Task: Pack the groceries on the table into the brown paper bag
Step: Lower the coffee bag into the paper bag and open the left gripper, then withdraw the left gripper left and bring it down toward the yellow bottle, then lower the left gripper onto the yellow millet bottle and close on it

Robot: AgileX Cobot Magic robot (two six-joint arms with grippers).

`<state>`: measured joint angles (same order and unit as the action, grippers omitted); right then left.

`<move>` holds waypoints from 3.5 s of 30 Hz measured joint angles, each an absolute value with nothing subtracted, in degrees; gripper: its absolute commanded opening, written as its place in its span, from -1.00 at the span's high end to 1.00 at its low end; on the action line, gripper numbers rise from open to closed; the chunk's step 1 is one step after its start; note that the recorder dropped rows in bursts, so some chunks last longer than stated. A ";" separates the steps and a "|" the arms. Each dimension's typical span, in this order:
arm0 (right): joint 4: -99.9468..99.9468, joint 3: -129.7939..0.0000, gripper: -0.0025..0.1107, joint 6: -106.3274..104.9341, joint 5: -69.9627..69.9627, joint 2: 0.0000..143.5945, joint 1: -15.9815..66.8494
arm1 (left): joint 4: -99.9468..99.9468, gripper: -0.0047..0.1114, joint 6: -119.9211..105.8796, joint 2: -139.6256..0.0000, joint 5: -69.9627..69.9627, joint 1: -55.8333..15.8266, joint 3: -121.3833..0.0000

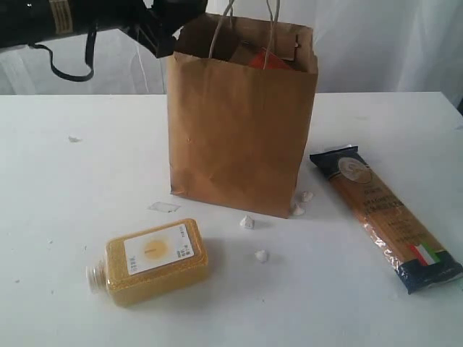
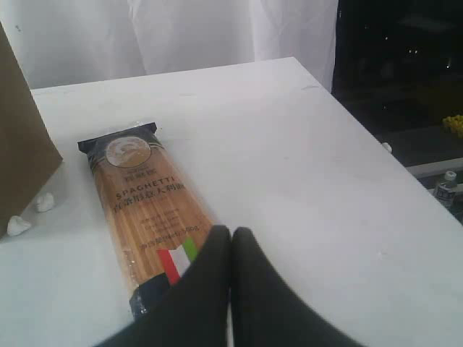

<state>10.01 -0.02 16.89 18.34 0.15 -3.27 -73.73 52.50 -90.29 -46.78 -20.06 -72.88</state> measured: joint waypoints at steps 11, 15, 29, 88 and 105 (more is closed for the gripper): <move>10.01 -0.02 0.96 16.89 18.34 0.15 -3.27 | -73.73 -0.22 52.50 -79.82 -35.77 -20.06 -72.88; 10.01 -0.02 0.96 16.89 18.34 0.15 -3.27 | -74.27 -0.21 52.78 -75.81 -31.08 -20.06 -72.88; 10.01 -0.02 0.96 16.89 18.34 0.15 -3.27 | -77.39 0.92 66.31 -68.42 16.20 -20.06 -63.00; 10.01 -0.02 0.96 16.89 18.34 0.15 -3.27 | 4.93 0.91 -36.77 -61.05 35.65 -27.82 -43.74; 10.01 -0.02 0.96 16.89 18.34 0.15 -3.27 | 14.40 -0.88 -30.63 -70.94 11.02 -27.82 -43.78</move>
